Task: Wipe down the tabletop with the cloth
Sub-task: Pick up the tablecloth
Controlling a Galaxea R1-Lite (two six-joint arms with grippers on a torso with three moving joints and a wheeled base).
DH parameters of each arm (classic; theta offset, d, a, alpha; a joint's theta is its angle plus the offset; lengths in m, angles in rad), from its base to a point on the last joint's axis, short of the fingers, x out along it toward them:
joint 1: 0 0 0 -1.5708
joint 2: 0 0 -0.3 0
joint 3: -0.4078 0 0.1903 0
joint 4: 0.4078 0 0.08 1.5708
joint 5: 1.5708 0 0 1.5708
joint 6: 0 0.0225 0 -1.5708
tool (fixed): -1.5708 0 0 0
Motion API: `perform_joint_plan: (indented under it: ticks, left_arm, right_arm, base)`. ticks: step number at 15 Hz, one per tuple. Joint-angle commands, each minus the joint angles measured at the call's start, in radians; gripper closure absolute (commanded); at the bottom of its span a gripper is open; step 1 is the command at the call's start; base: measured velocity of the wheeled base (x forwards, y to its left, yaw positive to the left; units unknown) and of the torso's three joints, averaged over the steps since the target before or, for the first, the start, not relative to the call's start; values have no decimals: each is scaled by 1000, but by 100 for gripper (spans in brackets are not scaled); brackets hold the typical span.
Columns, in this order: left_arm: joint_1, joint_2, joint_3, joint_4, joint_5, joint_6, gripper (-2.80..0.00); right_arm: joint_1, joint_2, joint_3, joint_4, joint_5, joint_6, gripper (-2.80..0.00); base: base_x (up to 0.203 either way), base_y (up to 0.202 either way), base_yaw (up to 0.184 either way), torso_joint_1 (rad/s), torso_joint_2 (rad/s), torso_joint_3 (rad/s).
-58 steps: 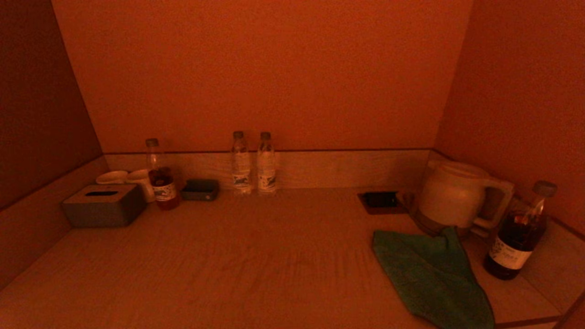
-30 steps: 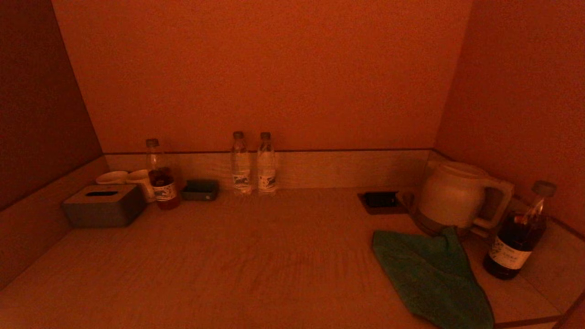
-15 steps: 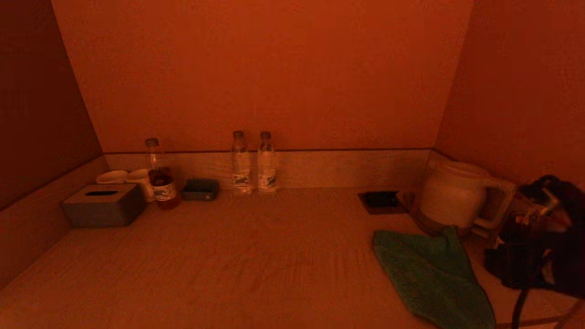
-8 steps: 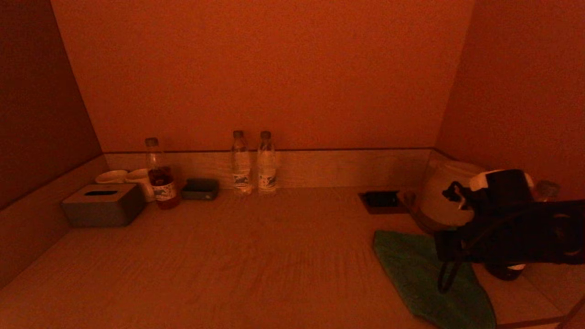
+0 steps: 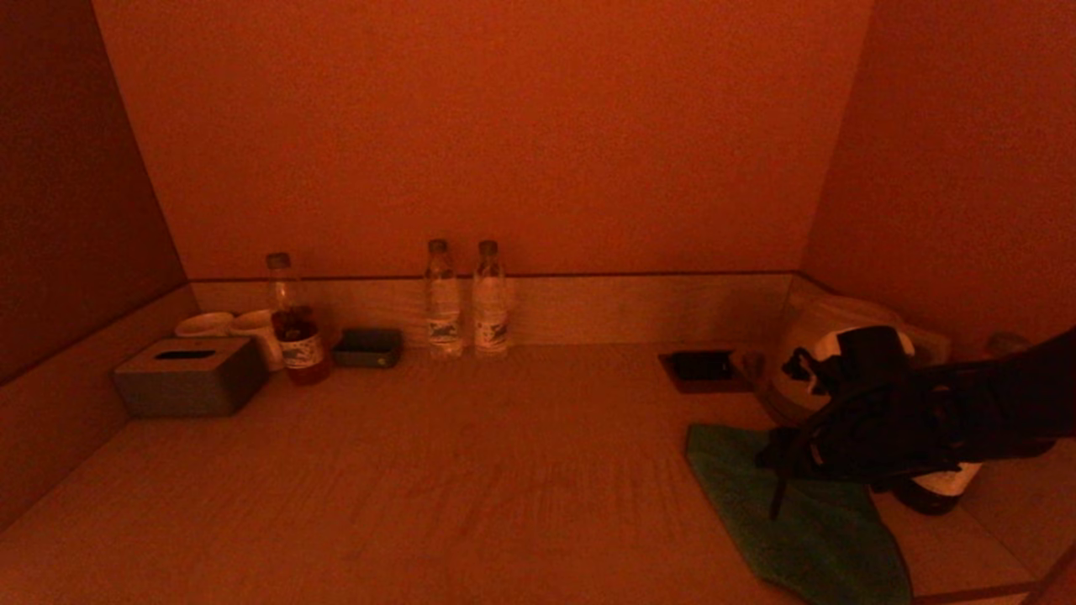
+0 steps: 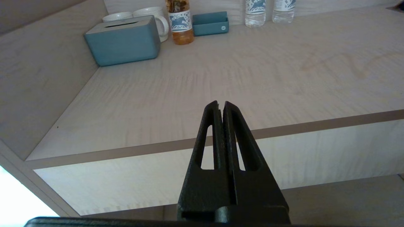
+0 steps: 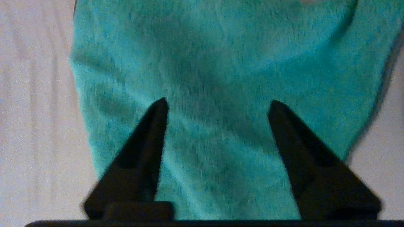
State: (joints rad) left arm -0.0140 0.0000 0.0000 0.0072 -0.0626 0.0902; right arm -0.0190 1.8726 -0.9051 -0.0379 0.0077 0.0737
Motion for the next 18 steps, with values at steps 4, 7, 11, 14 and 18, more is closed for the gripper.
perform_joint_plan:
  ticks: [4, 7, 11, 14, 18]
  left_arm:
    - [0, 0, 0, 0, 0, 0, 0]
    - [2, 0, 0, 0, 0, 0, 0]
    - [0, 0, 0, 0, 0, 0, 0]
    - [2, 0, 0, 0, 0, 0, 0]
    - [0, 0, 0, 0, 0, 0, 0]
  right_arm:
    - [13, 40, -20, 3, 0, 46, -280]
    - [19, 43, -12, 9, 0, 46, -280]
    - [24, 45, 14, 3, 0, 46, 0]
    - [28, 45, 20, 3, 2, 51, 0]
    - [37, 37, 20, 4, 2, 55, 0]
  base:
    - [0, 0, 0, 0, 0, 0]
    - [0, 0, 0, 0, 0, 0]
    - [0, 0, 0, 0, 0, 0]
    - [0, 0, 0, 0, 0, 0]
    - [0, 0, 0, 0, 0, 0]
